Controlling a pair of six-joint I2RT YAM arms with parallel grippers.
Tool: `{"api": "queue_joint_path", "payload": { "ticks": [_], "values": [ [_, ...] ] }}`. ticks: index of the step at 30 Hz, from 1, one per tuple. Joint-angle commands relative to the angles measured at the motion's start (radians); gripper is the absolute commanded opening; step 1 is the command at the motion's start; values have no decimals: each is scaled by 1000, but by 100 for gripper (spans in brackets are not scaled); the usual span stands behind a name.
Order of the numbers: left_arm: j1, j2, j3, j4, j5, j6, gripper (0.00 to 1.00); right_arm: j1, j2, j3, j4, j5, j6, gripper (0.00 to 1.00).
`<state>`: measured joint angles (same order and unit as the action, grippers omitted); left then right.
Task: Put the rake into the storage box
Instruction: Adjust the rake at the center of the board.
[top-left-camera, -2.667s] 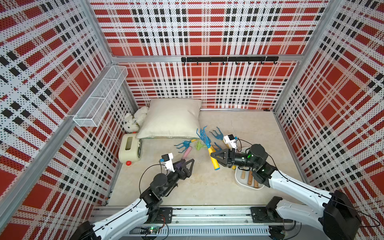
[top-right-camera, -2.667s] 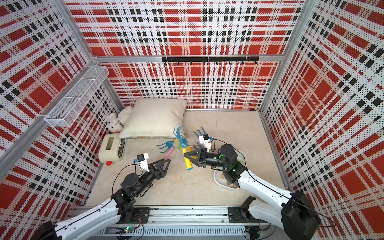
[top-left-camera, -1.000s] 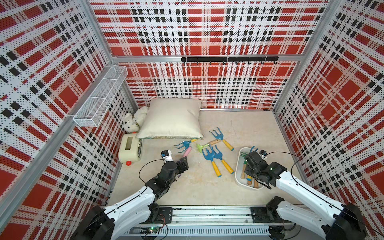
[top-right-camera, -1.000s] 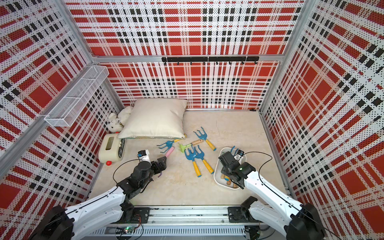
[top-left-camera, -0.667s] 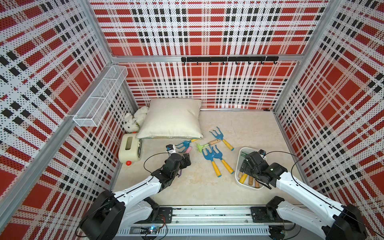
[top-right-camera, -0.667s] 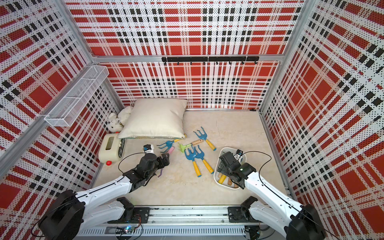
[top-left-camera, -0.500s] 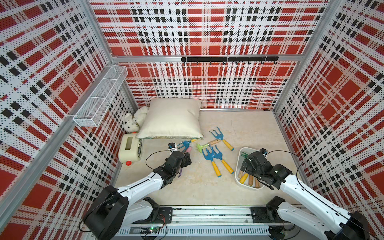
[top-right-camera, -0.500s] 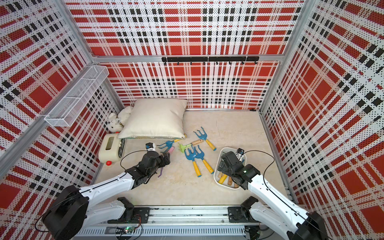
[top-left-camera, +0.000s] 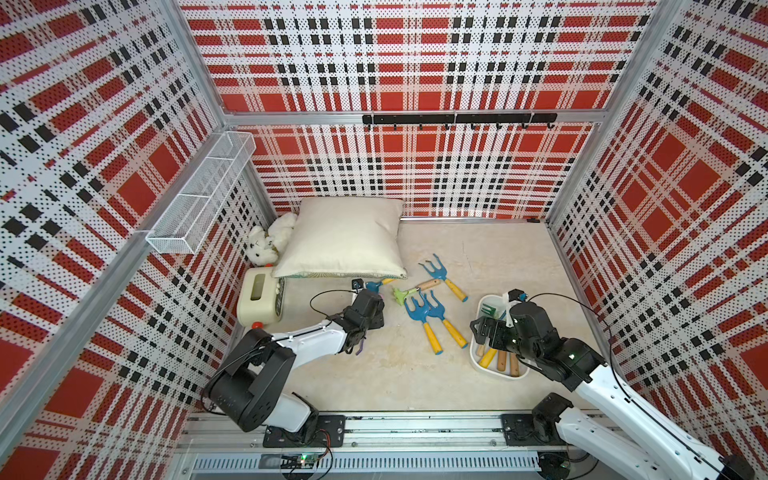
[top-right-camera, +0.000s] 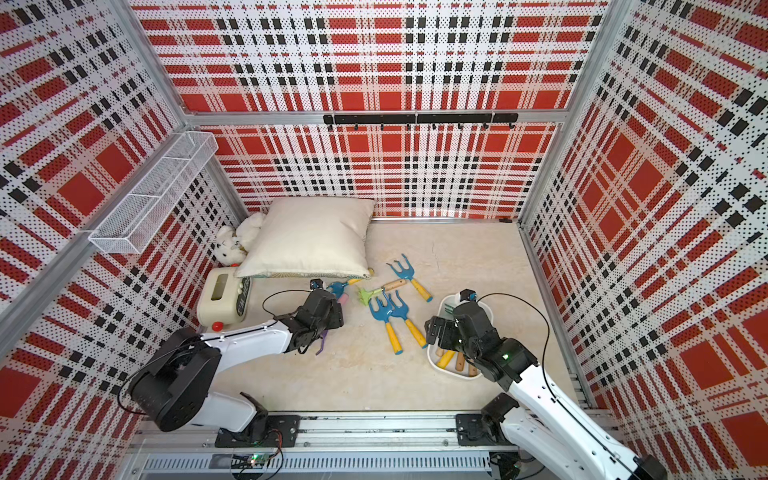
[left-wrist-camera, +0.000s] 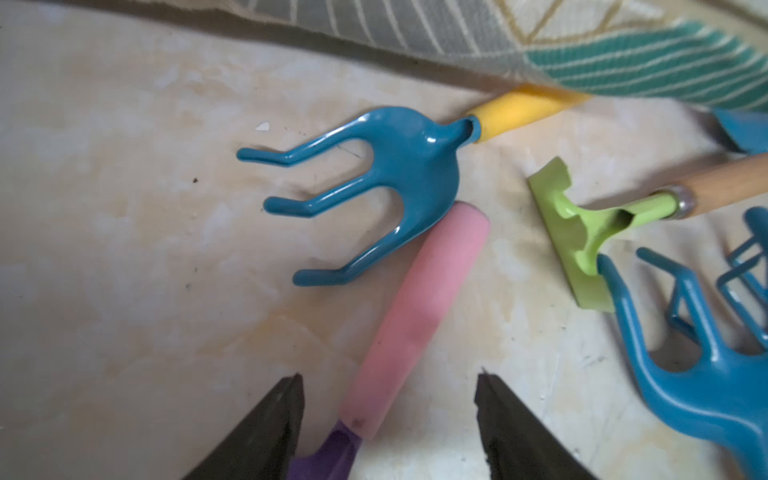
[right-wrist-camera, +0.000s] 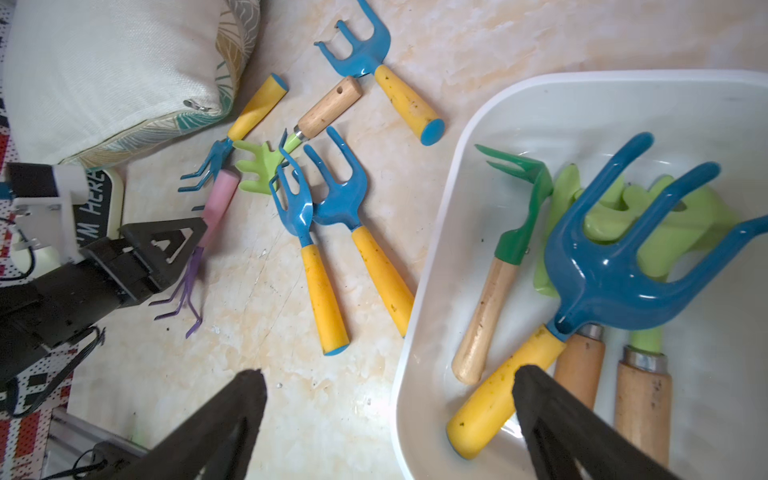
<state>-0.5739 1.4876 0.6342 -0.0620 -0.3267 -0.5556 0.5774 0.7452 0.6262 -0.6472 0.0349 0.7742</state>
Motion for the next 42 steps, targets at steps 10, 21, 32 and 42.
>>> {"api": "queue_joint_path", "payload": {
  "ticks": [10,21,32,42],
  "values": [
    [-44,287,324,-114,37,152,81,-5,-31,-11,18,-57,-35,100],
    [-168,141,174,-109,89,86,77,-5,-41,-5,3,-75,-57,100],
    [-395,-161,-76,-25,165,-147,76,5,23,-11,78,-212,-95,99],
    [-211,-546,-146,-211,-27,-249,77,183,295,139,167,-199,-214,86]
  ]
}}
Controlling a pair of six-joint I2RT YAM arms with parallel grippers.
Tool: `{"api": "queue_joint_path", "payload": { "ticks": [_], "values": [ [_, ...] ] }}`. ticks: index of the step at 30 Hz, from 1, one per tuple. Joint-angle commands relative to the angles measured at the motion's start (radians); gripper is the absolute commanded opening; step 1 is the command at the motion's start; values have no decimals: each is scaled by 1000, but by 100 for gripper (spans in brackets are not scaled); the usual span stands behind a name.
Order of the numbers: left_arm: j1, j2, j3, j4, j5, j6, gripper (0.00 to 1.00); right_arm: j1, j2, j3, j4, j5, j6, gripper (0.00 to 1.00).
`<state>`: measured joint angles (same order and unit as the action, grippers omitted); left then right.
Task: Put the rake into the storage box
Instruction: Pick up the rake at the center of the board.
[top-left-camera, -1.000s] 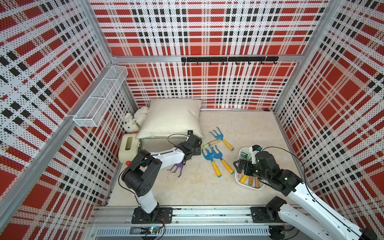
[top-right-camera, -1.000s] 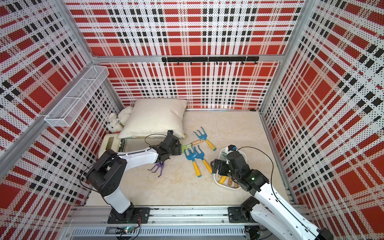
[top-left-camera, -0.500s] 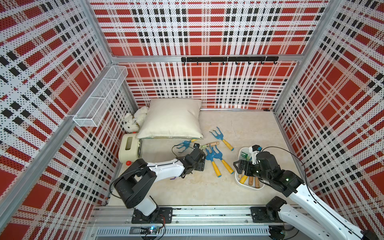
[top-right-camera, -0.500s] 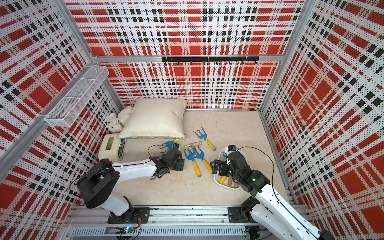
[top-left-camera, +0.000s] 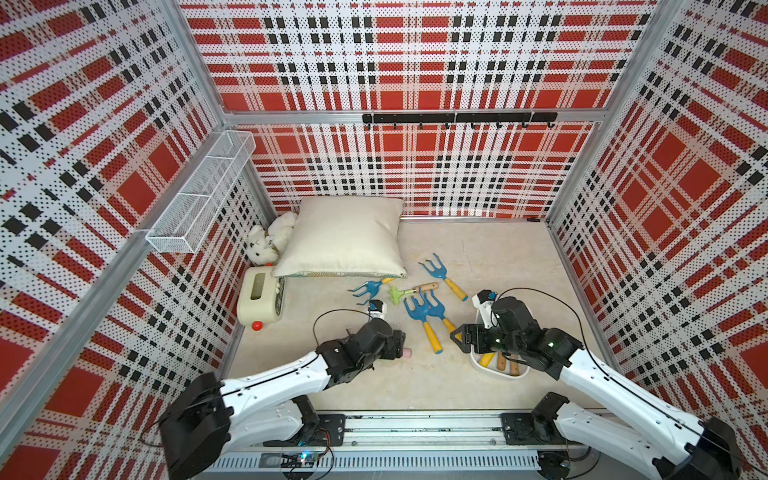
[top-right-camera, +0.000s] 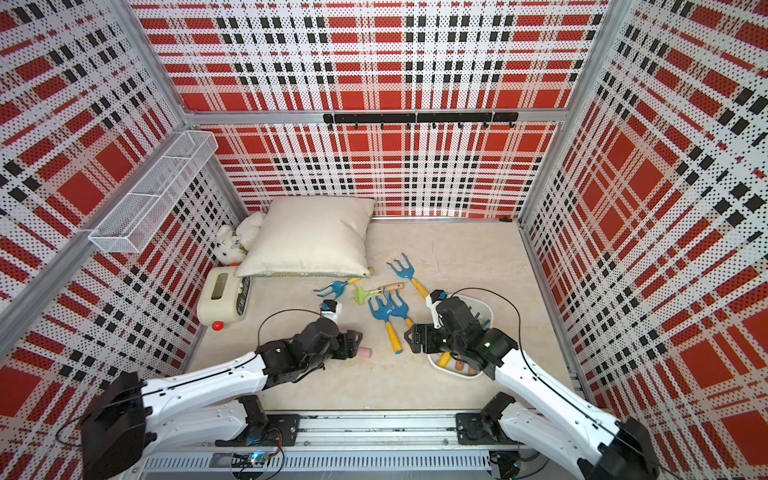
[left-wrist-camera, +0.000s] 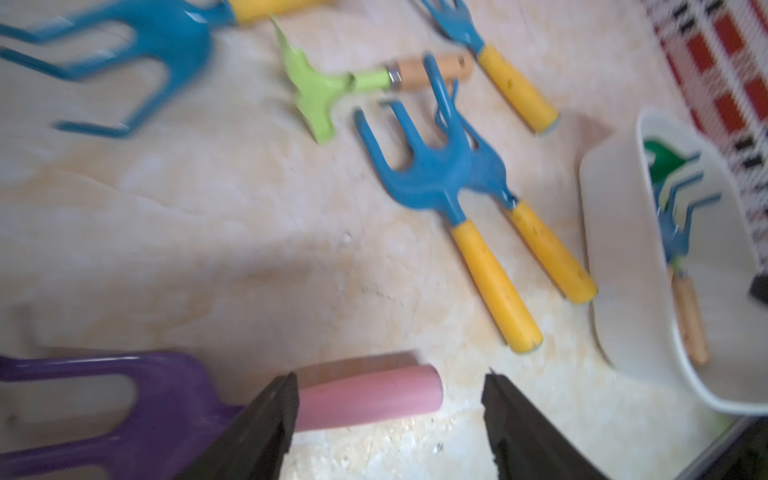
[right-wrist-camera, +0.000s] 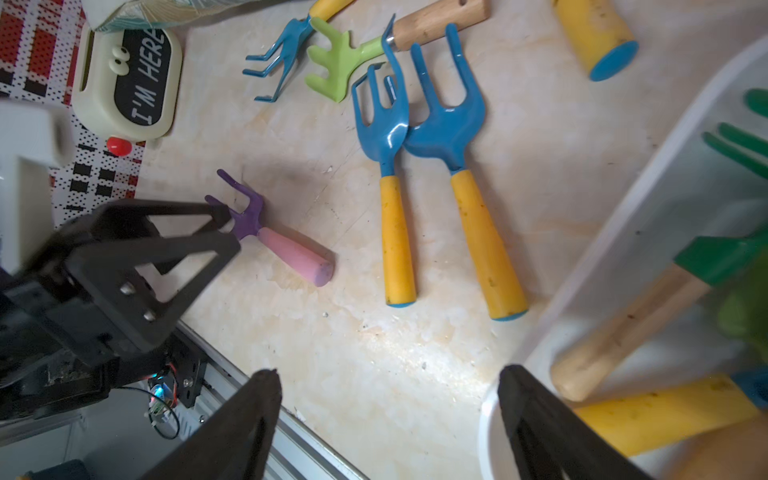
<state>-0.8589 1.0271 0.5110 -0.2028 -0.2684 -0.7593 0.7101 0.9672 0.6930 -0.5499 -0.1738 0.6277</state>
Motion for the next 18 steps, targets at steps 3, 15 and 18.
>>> {"api": "queue_joint_path", "payload": {
  "ticks": [3,15,18],
  "values": [
    [206,-197,-54,-67,-68,-43,80,134,232,177,68,62,-159,82],
    [504,-171,-65,-83,32,-72,88,335,780,528,11,217,-366,79],
    [518,-182,-79,-72,29,-76,88,364,858,581,-9,238,-388,79]
  ]
}}
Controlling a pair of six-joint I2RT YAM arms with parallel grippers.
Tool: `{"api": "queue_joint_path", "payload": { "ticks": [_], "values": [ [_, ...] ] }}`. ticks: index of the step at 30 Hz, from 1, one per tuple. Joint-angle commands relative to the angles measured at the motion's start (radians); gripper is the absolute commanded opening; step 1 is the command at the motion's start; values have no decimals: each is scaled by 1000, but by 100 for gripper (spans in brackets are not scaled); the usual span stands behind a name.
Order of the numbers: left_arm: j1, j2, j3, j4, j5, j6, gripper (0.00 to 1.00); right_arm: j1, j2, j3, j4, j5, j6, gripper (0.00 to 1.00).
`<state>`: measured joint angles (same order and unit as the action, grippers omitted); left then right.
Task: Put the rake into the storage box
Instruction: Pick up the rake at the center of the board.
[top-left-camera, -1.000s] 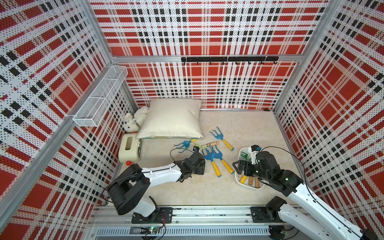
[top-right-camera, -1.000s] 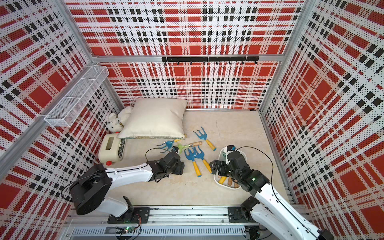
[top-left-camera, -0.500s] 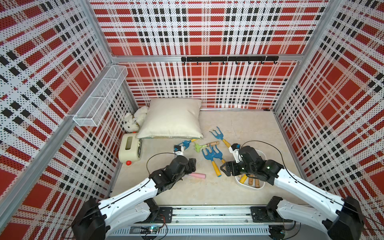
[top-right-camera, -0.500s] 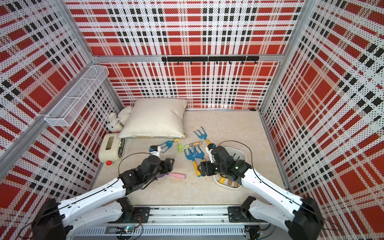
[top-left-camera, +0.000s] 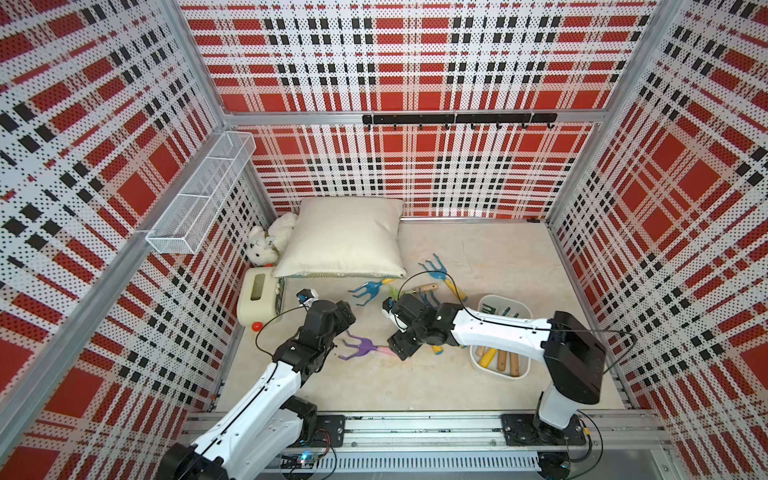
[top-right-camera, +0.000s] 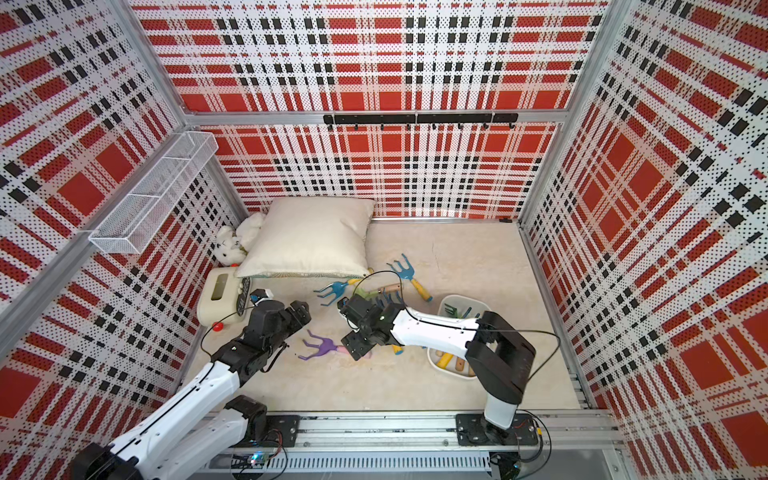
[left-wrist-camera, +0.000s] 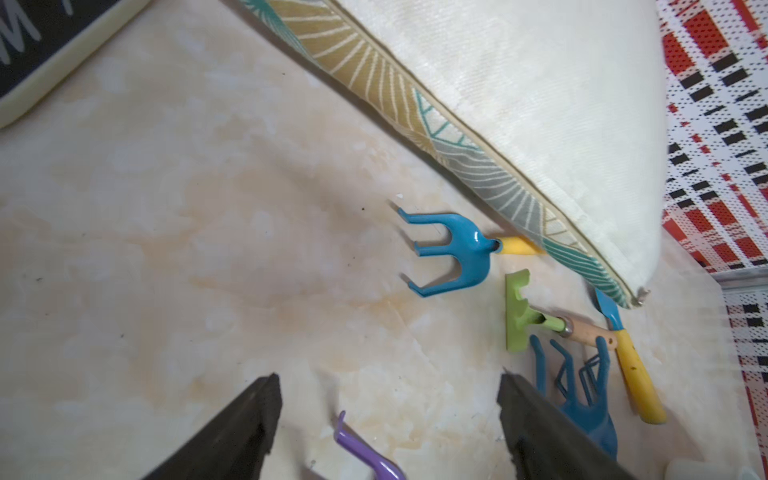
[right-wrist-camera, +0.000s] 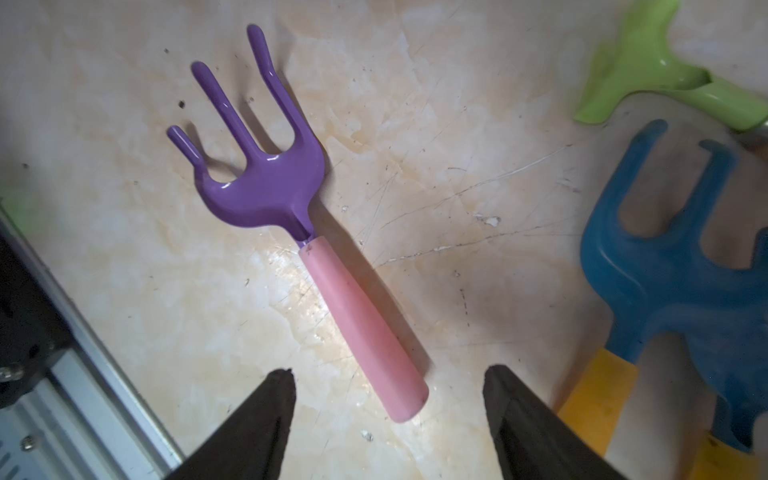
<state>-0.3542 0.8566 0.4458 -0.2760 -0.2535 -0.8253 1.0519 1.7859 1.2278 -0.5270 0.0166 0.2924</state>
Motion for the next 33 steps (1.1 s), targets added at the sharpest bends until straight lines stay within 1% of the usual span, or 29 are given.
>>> {"api": "queue_joint_path", "payload": {
  "ticks": [1,6,10,12,14,15,16,19,20,22,23,26,27,28,32,33],
  "values": [
    [17,-19,-20,4,14,-12,88,33,59,60,-36,57,-57,79],
    [23,-57,-35,9,6,-17,88,68,143,97,-57,87,-66,78],
    [24,-59,-37,9,8,-17,88,92,175,92,-61,113,-51,72],
    [24,-60,-37,10,7,-15,88,99,179,82,-59,120,-39,65],
    [24,-63,-37,9,6,-17,88,109,179,65,-53,126,-27,61],
    [24,-65,-38,9,7,-17,88,115,177,56,-51,131,-20,58],
    [24,-68,-39,9,7,-17,88,120,175,49,-50,135,-13,52],
    [23,-79,-41,10,7,-17,88,141,160,19,-41,144,11,37],
    [23,-82,-43,9,9,-18,88,148,151,7,-37,147,21,32],
    [23,-89,-44,9,11,-18,88,159,130,-18,-28,149,40,26],
    [23,-93,-44,9,11,-18,88,166,113,-32,-23,152,51,21],
    [21,-108,-46,10,14,-17,88,178,47,-81,2,160,91,9],
    [20,-113,-48,12,16,-15,89,178,15,-103,13,160,106,3],
    [19,-118,-48,13,16,-14,90,178,-13,-120,23,161,119,0],
    [11,-139,-46,18,20,-5,96,178,-166,-202,54,183,183,0],
    [8,-145,-46,18,18,-3,99,178,-212,-226,59,210,204,0]
  ]
}}
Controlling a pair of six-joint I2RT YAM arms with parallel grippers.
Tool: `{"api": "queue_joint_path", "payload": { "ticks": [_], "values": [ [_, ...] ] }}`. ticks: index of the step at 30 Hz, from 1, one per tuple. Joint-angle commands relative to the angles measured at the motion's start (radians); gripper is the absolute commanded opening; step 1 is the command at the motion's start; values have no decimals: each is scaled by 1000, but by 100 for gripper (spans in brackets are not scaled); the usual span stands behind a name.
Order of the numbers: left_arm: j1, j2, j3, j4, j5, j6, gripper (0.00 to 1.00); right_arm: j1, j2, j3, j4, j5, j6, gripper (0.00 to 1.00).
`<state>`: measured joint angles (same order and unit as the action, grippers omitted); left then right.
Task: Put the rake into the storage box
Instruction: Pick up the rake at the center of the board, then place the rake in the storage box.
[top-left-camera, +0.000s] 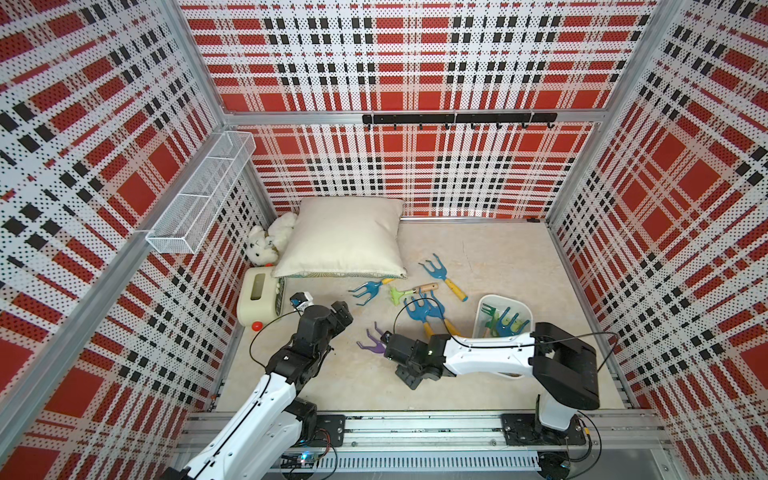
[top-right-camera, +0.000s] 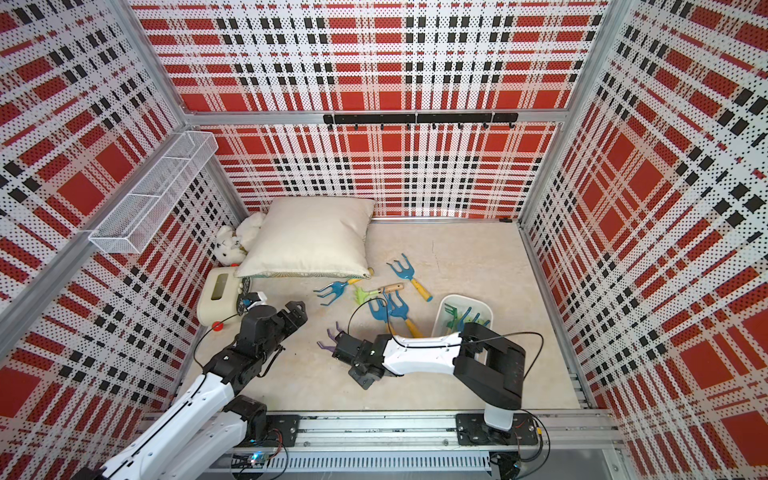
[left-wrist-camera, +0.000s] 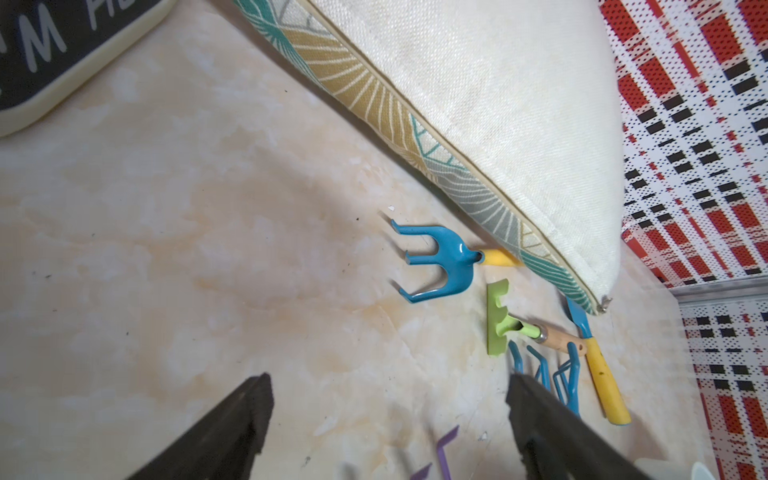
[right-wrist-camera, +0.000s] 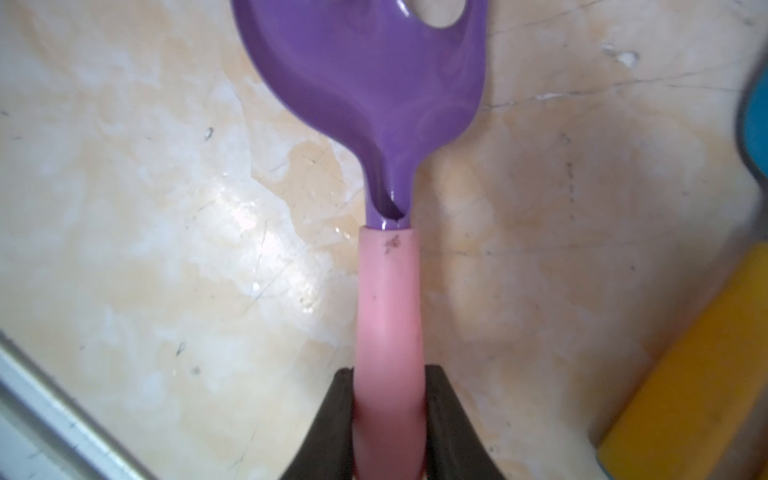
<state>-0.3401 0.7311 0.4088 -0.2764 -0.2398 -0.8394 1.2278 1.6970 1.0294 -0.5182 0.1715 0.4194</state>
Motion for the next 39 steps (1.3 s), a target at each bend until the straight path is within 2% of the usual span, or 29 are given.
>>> {"api": "queue_joint_path", "payload": {
  "ticks": [1,6,8,10,14,19,25,30,32,34,36,39],
  "values": [
    [-10,-24,-9,19,5,12,99,2,-164,-45,51,74,95,0],
    [-36,-36,-7,22,-11,16,99,-7,-397,-132,-37,258,283,0],
    [-53,-29,-5,24,-15,14,99,-32,-493,-162,-123,347,401,0],
    [-78,-20,-4,33,-24,7,99,-76,-584,-203,-183,376,493,0],
    [-176,11,3,60,-77,-23,99,-217,-764,-310,-242,345,619,0],
    [-320,97,16,112,-135,-72,99,-386,-888,-409,-246,233,657,0],
    [-505,236,26,238,-176,-142,99,-535,-870,-463,-197,127,600,0],
    [-632,398,86,285,-217,-212,98,-566,-808,-482,-165,99,598,0],
    [-667,475,122,294,-218,-237,99,-572,-799,-488,-161,103,593,37],
    [-701,562,175,296,-219,-261,98,-574,-805,-486,-166,119,591,81],
    [-730,643,231,292,-221,-280,98,-577,-820,-478,-180,128,586,96],
    [-757,758,326,258,-217,-317,96,-580,-860,-463,-208,147,584,97]
  ]
}}
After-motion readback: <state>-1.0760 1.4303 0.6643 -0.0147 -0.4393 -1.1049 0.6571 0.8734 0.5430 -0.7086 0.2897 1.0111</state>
